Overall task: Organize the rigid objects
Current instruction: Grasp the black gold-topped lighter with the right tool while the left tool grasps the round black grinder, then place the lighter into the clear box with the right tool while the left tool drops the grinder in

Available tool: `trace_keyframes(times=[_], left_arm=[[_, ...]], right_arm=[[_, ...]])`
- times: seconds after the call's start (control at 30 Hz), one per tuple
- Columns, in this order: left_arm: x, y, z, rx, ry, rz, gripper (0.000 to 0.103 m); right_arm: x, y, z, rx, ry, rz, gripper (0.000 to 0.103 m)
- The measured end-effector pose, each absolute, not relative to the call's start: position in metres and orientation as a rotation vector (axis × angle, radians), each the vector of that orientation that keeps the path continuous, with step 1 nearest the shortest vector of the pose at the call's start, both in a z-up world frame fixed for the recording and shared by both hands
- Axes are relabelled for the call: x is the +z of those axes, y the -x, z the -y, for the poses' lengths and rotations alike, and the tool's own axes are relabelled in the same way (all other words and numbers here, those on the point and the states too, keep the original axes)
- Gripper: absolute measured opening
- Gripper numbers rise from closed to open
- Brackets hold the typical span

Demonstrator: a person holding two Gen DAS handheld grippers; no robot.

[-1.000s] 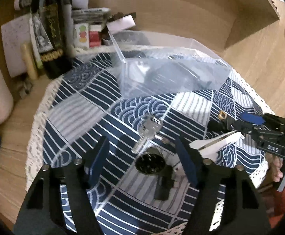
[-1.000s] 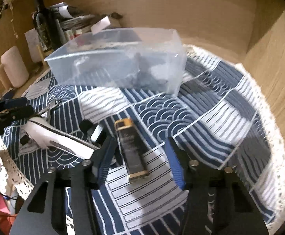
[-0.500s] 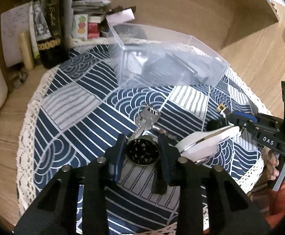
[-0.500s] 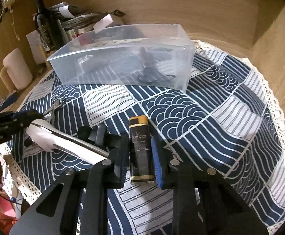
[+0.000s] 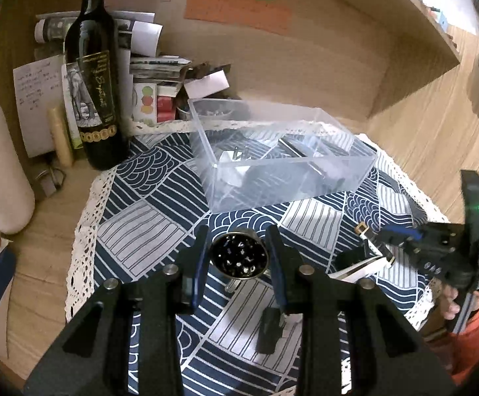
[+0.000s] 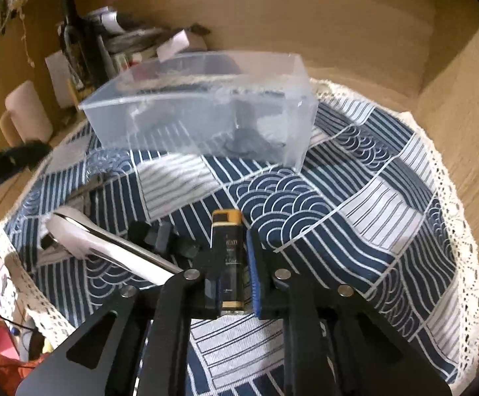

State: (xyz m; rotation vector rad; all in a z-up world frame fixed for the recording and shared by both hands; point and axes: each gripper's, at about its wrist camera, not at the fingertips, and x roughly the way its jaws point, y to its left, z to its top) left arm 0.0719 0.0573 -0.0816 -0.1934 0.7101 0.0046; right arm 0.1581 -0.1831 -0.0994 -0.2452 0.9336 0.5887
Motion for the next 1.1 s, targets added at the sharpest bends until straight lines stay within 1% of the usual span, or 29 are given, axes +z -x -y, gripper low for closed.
trace_keyframes(times=[0.03, 0.07, 0.1, 0.23, 0.27, 0.3, 0.43, 0.53, 0.7, 0.87, 1.0, 1.1], left_arm=[[-0.082, -0.073, -0.057, 0.003, 0.193, -0.710, 0.033], [-0.082, -0.073, -0.057, 0.001, 0.192, -0.711, 0.033], [-0.083, -0.074, -0.057, 0.001, 0.192, -0.713, 0.033], [-0.085, -0.076, -0.056, 0.005, 0.183, -0.724, 0.033], [-0.086, -0.077, -0.056, 0.007, 0.182, -0.725, 0.033], [-0.086, -0.077, -0.057, 0.010, 0.184, -0.725, 0.033], [-0.081, -0.081, -0.059, 0.016, 0.184, -0.710, 0.033], [-0.069, -0.086, -0.059, 0.018, 0.173, -0.681, 0.033], [-0.045, -0.102, -0.056, 0.014, 0.148, -0.622, 0.033], [-0.025, -0.126, -0.048, -0.003, 0.135, -0.578, 0.033], [-0.018, -0.147, -0.039, -0.027, 0.112, -0.575, 0.033], [-0.019, -0.163, -0.029, -0.045, 0.093, -0.593, 0.033]], right_arm=[[-0.100, -0.159, 0.183, 0.598, 0.239, -0.930, 0.016], [-0.101, -0.160, 0.182, 0.606, 0.241, -0.934, 0.027], [-0.103, -0.162, 0.180, 0.611, 0.257, -0.946, 0.031], [-0.111, -0.161, 0.172, 0.604, 0.335, -0.936, 0.031], [-0.110, -0.160, 0.171, 0.607, 0.341, -0.931, 0.024], [-0.110, -0.160, 0.171, 0.605, 0.341, -0.929, 0.022], [-0.104, -0.163, 0.177, 0.570, 0.295, -0.906, 0.022], [-0.084, -0.166, 0.183, 0.567, 0.243, -0.859, 0.022], [-0.038, -0.174, 0.184, 0.566, 0.201, -0.727, 0.022], [-0.004, -0.191, 0.171, 0.564, 0.181, -0.628, 0.022], [0.010, -0.207, 0.159, 0.566, 0.186, -0.586, 0.022], [0.014, -0.219, 0.150, 0.599, 0.180, -0.593, 0.022]])
